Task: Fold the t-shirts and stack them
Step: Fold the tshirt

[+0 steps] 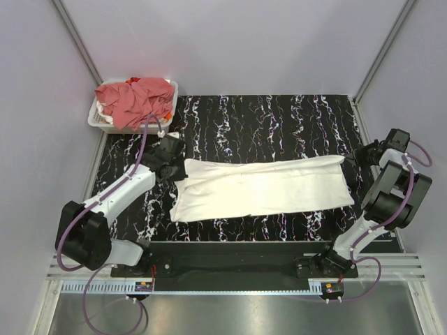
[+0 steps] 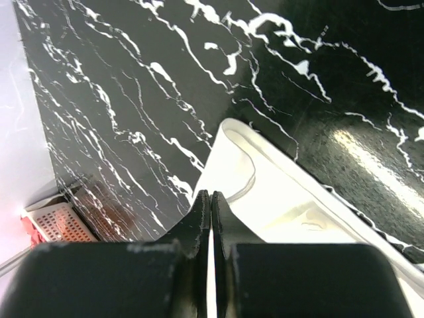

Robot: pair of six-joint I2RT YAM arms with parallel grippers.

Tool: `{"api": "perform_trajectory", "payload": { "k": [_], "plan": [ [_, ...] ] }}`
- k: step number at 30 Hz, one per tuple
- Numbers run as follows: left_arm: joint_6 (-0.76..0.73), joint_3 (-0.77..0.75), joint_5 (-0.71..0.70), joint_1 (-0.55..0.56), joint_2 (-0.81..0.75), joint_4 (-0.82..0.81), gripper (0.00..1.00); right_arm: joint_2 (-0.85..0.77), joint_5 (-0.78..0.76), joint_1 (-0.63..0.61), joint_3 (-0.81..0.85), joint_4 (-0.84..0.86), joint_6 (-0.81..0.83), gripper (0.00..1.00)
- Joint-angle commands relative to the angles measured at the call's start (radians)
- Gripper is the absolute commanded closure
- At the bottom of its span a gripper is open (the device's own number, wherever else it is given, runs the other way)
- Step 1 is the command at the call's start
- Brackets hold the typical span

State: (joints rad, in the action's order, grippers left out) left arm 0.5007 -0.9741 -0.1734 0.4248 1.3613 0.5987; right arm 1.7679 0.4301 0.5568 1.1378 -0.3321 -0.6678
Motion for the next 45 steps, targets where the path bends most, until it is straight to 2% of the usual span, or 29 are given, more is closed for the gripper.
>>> {"api": "perform_trajectory", "payload": {
  "k": [1,7,8,9,10,11,12,14,15,16,17,21,25,28,32,34,39,45],
  "plan": [
    [0.047,0.037,0.011,0.023,-0.044,-0.043,1.00,-0.064,0.015,0.009,0.000,0.071,-0.001,1.00],
    [0.081,0.116,0.009,0.035,-0.096,-0.034,1.00,-0.099,-0.008,0.029,-0.074,0.070,-0.006,1.00],
    [0.085,0.126,0.017,0.035,-0.106,-0.030,1.00,-0.105,-0.008,0.038,-0.088,0.071,-0.015,0.97],
    [0.090,0.144,0.020,0.035,-0.137,-0.024,1.00,-0.113,-0.002,0.061,-0.101,0.073,-0.021,0.92],
    [0.094,0.152,0.022,0.035,-0.152,-0.007,0.98,-0.114,0.008,0.074,-0.121,0.073,-0.023,0.81],
    [0.099,0.159,0.018,0.035,-0.172,0.004,0.92,-0.116,0.013,0.081,-0.128,0.074,-0.027,0.53],
    [0.101,0.172,0.021,0.035,-0.209,0.015,0.85,-0.116,0.016,0.094,-0.133,0.076,-0.030,0.45],
    [0.099,0.184,0.061,0.037,-0.249,0.035,0.77,-0.116,0.024,0.100,-0.131,0.076,-0.038,0.40],
    [0.096,0.189,0.077,0.038,-0.292,0.036,0.73,-0.116,0.029,0.100,-0.127,0.076,-0.044,0.33],
    [0.095,0.193,0.100,0.037,-0.310,0.044,0.69,-0.117,0.044,0.100,-0.115,0.077,-0.050,0.30],
    [0.093,0.205,0.104,0.037,-0.330,0.049,0.64,-0.126,0.053,0.100,-0.109,0.076,-0.055,0.29],
    [0.102,0.224,0.107,0.038,-0.410,0.055,0.59,-0.166,0.117,0.095,-0.107,0.114,-0.079,0.28],
    [0.102,0.215,0.081,0.037,-0.374,0.023,0.58,-0.211,0.131,0.043,-0.110,0.113,-0.066,0.28],
    [0.105,0.192,0.094,0.037,-0.285,-0.029,0.58,-0.209,0.105,-0.094,-0.099,0.091,-0.024,0.28],
    [0.124,0.152,0.126,0.040,-0.118,-0.123,0.59,-0.151,0.049,-0.176,-0.098,0.051,0.036,0.27],
    [0.124,0.132,0.118,0.038,-0.046,-0.166,0.61,-0.115,0.044,-0.189,-0.092,0.042,0.053,0.27],
    [0.095,-0.030,0.118,0.029,0.195,-0.189,0.64,-0.002,0.007,-0.193,-0.058,-0.016,0.129,0.27],
    [0.067,-0.248,0.072,0.008,0.363,-0.116,0.61,0.039,0.009,-0.193,-0.027,-0.024,0.132,0.28]
  ]
}}
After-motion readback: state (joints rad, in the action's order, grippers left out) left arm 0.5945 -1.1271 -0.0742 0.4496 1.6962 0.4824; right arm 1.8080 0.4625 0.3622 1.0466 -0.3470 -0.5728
